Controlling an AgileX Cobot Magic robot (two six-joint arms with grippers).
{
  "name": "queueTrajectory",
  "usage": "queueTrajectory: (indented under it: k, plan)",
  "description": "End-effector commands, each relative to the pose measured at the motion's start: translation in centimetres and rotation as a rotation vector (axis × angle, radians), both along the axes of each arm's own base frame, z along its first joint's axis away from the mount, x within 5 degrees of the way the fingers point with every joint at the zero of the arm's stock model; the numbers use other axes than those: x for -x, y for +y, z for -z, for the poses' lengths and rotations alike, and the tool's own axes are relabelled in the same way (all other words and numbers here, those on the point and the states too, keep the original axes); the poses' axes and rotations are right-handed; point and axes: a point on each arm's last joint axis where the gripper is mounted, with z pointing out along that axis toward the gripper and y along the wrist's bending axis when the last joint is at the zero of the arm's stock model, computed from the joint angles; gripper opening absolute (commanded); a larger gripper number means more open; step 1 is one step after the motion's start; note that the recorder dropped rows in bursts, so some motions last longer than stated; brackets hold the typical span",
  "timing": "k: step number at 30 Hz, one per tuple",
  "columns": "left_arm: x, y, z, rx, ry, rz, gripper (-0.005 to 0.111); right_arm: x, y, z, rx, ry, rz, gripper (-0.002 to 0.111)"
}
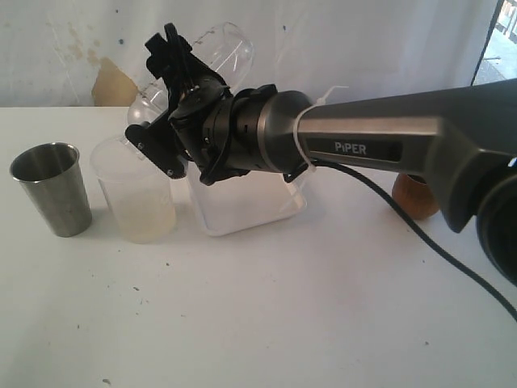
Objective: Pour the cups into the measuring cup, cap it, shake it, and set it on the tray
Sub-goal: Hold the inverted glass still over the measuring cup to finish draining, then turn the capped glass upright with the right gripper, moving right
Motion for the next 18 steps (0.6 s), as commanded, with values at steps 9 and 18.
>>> queueTrajectory:
  k: [9, 18]
  plan:
    - [0.0, 0.0, 0.0, 0.002, -0.009, 0.003, 0.001, -0.2, -0.5, -1.2, -0.811, 0.049, 0.210, 0.000]
    - [0.0, 0.0, 0.0, 0.002, -0.009, 0.003, 0.001, 0.1, -4.7, -5.8, -1.942, 0.262, 0.474, 0.000]
